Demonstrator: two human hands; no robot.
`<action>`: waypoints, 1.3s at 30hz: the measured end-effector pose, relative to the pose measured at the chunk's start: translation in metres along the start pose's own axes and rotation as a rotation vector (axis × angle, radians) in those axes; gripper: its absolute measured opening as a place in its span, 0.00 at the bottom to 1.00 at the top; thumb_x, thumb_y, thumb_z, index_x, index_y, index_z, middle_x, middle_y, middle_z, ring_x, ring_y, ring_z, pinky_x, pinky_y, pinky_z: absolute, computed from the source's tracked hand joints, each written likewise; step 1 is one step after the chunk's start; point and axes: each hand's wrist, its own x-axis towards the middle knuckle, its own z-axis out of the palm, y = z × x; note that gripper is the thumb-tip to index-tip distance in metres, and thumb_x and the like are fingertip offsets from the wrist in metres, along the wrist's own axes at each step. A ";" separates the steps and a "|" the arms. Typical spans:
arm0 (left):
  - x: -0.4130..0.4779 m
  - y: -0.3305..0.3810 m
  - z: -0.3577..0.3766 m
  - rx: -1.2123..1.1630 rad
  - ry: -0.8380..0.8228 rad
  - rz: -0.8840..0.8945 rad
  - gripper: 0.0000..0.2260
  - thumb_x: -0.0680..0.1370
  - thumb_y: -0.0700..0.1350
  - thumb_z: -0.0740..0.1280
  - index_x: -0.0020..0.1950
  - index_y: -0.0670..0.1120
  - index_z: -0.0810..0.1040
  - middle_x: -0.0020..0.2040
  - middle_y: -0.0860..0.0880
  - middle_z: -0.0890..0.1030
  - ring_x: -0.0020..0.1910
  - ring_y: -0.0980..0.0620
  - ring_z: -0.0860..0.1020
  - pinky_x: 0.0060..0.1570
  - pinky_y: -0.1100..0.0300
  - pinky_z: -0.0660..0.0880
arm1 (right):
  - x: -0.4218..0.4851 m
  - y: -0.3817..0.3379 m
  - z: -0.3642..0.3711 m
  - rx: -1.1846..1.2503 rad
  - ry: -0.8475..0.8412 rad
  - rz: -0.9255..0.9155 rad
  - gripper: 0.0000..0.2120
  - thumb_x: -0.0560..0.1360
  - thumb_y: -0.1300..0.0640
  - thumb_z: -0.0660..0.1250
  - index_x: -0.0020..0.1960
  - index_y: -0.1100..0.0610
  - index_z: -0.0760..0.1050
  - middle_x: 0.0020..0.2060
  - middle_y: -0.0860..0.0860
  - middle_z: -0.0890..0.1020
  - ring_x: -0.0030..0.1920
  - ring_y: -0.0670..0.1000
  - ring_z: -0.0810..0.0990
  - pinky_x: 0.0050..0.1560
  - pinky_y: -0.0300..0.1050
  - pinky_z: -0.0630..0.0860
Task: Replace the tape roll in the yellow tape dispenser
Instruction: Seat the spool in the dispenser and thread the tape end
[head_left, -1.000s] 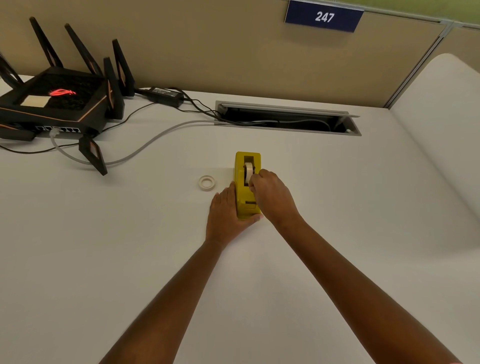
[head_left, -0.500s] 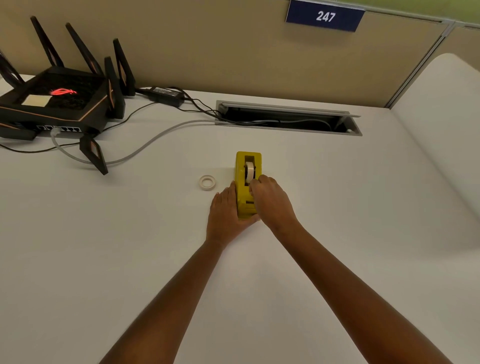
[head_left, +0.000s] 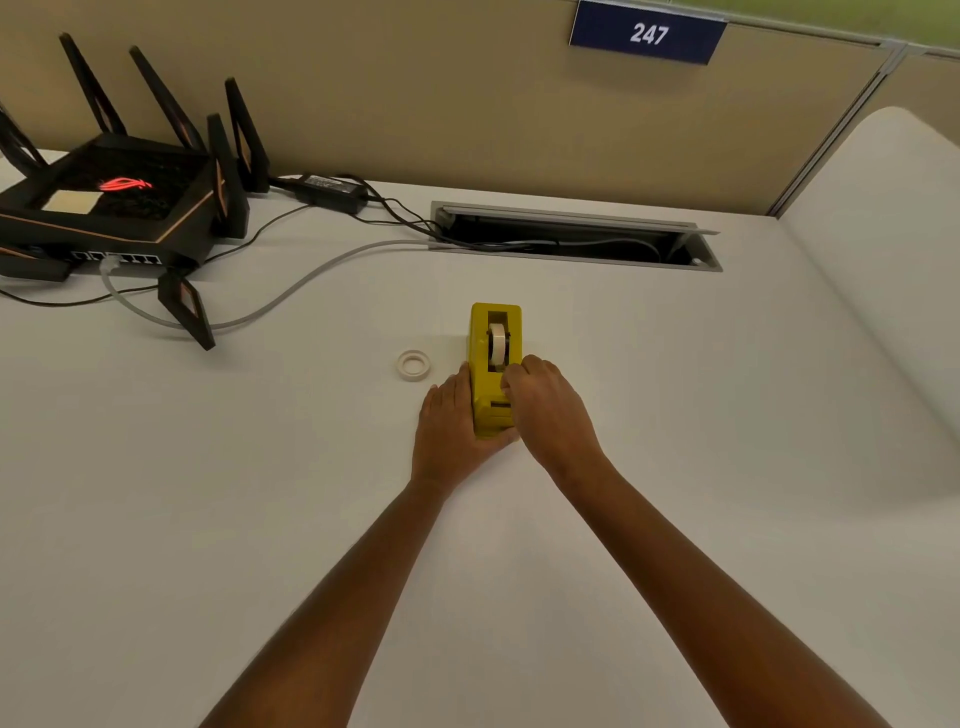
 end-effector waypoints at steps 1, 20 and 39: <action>0.000 0.000 0.000 0.005 -0.003 0.000 0.47 0.63 0.78 0.48 0.67 0.43 0.66 0.58 0.44 0.78 0.54 0.46 0.77 0.59 0.50 0.74 | -0.002 -0.001 0.001 0.005 0.009 -0.004 0.08 0.76 0.69 0.60 0.53 0.68 0.74 0.49 0.65 0.79 0.47 0.62 0.77 0.45 0.49 0.74; -0.004 0.004 -0.004 -0.005 -0.006 -0.017 0.47 0.66 0.76 0.45 0.66 0.39 0.67 0.59 0.40 0.78 0.55 0.42 0.78 0.59 0.46 0.74 | -0.027 -0.007 0.011 -0.125 0.207 -0.060 0.17 0.49 0.67 0.82 0.30 0.61 0.77 0.24 0.55 0.79 0.22 0.50 0.76 0.18 0.36 0.70; -0.004 0.008 -0.009 -0.048 -0.035 -0.023 0.45 0.68 0.75 0.44 0.66 0.39 0.68 0.61 0.41 0.77 0.58 0.42 0.77 0.62 0.48 0.73 | -0.035 -0.003 0.039 -0.111 0.334 -0.050 0.16 0.52 0.61 0.82 0.35 0.62 0.79 0.27 0.55 0.82 0.25 0.50 0.79 0.24 0.37 0.77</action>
